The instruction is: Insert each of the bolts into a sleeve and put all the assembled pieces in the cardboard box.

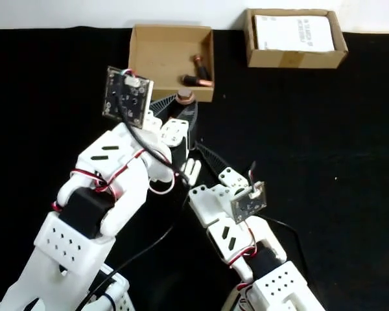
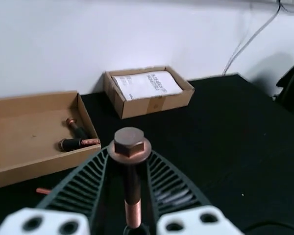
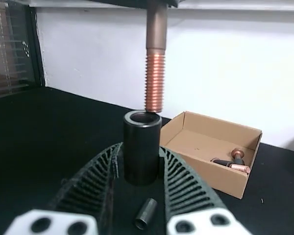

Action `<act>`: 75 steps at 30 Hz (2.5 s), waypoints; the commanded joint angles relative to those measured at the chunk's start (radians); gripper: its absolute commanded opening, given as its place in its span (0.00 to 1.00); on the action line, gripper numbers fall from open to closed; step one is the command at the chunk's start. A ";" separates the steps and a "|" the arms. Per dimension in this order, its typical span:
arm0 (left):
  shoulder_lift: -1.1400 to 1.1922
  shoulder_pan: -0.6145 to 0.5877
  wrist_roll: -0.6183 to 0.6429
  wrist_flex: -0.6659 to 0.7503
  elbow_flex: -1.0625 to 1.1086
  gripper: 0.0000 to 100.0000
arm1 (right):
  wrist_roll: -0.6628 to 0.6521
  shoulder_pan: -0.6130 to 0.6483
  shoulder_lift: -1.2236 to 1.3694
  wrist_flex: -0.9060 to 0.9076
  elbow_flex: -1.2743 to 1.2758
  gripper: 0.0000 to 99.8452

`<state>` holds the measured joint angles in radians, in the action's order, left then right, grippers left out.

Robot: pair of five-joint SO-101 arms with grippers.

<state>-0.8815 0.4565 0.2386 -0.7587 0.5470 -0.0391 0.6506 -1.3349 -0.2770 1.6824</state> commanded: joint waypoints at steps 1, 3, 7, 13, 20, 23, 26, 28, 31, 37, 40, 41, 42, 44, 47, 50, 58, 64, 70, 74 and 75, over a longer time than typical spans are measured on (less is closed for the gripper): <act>0.001 0.008 -0.005 0.002 0.016 0.01 | -0.005 0.005 -0.022 0.001 0.127 0.01; 0.001 0.007 -0.005 0.002 0.047 0.01 | -0.005 0.005 -0.022 0.001 0.127 0.01; -0.001 0.002 -0.026 0.002 0.084 0.01 | -0.005 0.005 -0.022 0.001 0.127 0.01; -0.005 0.010 -0.043 0.000 0.085 0.01 | -0.005 0.004 -0.021 0.001 0.127 0.01; -0.007 0.012 -0.041 -0.003 0.081 0.01 | -0.008 0.001 -0.021 0.002 0.127 0.01; -0.007 0.015 -0.041 -0.003 0.079 0.01 | -0.008 0.001 -0.021 0.002 0.127 0.01; -0.007 0.039 -0.041 -0.005 0.079 0.01 | -0.009 0.001 -0.021 0.002 0.127 0.01; -0.007 0.047 -0.041 -0.006 0.065 0.01 | -0.009 0.001 -0.021 0.002 0.127 0.01; -0.001 0.047 -0.044 -0.048 0.021 0.01 | -0.009 0.001 -0.021 0.002 0.127 0.01; -0.001 0.044 -0.044 -0.092 -0.001 0.01 | -0.009 0.001 -0.021 0.002 0.127 0.01; -0.001 0.047 -0.046 -0.092 -0.001 0.01 | -0.009 0.001 -0.021 0.002 0.127 0.01; -0.001 0.047 -0.046 -0.092 -0.001 0.01 | -0.009 0.001 -0.021 0.002 0.127 0.01; 0.001 0.047 -0.052 -0.091 0.002 0.01 | -0.009 0.001 -0.021 0.002 0.127 0.01; 0.001 0.047 -0.091 -0.091 0.005 0.01 | -0.009 0.001 -0.021 0.002 0.127 0.01; 0.001 0.042 -0.109 -0.091 0.005 0.01 | -0.009 0.001 -0.021 0.002 0.127 0.01; 0.007 0.041 -0.110 -0.086 0.030 0.01 | -0.009 0.001 -0.021 0.002 0.127 0.01; 0.044 0.048 -0.109 -0.091 0.036 0.01 | -0.009 -0.001 -0.021 0.002 0.127 0.01; 0.045 0.048 -0.109 -0.092 0.042 0.01 | -0.009 -0.001 -0.021 0.002 0.127 0.01; 0.048 0.045 -0.103 -0.196 0.044 0.07 | -0.011 -0.001 -0.021 0.002 0.127 0.01; 0.048 0.048 -0.040 -0.276 0.036 0.12 | -0.011 -0.001 -0.021 0.002 0.127 0.01; 0.048 0.048 -0.003 -0.296 0.035 0.15 | -0.012 -0.001 -0.021 0.002 0.127 0.01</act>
<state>-0.8385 0.4918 0.1680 -1.0058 0.5961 -0.0391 0.6521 -1.3334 -0.2739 1.6840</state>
